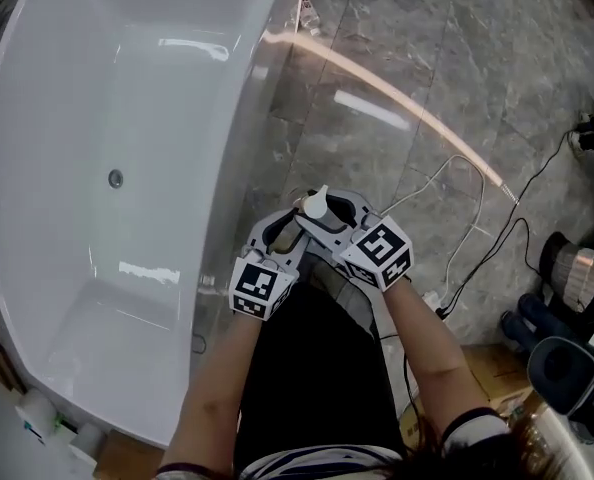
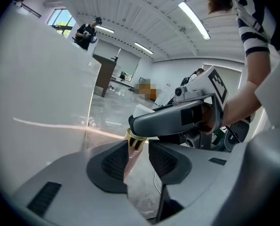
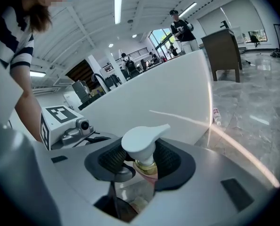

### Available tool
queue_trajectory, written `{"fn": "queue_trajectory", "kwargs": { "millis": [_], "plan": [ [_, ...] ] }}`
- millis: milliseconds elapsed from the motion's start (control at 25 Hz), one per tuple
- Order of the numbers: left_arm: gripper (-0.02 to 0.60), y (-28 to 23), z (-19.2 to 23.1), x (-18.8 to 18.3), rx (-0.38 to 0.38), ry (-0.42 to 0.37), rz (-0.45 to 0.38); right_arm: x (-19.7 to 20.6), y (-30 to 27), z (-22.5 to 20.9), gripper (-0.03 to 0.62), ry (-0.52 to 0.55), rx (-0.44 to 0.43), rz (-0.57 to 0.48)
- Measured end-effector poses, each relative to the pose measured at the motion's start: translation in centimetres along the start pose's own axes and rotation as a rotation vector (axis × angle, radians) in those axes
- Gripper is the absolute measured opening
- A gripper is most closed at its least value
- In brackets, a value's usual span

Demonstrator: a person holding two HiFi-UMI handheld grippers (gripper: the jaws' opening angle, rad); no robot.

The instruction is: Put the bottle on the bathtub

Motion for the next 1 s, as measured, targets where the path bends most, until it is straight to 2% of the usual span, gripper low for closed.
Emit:
{"fn": "queue_trajectory", "kwargs": {
  "millis": [360,640,800,1000],
  "plan": [
    [0.146,-4.3,3.0,4.5,-0.004,-0.014,0.050,4.8,-3.4,-3.8,0.190,0.009,0.025,0.035],
    [0.146,-6.3,3.9,7.8,-0.045,0.056,0.094,7.4,-6.4,-6.8,0.192,0.006,0.061,0.061],
    [0.146,-6.8,4.2,9.2,-0.047,0.051,0.110,8.9,-7.7,-7.7,0.192,0.004,0.067,0.080],
    [0.146,-7.4,5.0,11.0,-0.084,0.065,0.114,10.7,-9.2,-8.5,0.192,0.001,0.081,0.086]
  ]
}}
Point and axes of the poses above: the fingertips, and each gripper's own axes: y backward along the fingers, z to its left, x out of its underside, the point moved 7 cm from there along y, backward along the fingers, and after that the axes turned 1 degree about -x, right-handed, at the moved point
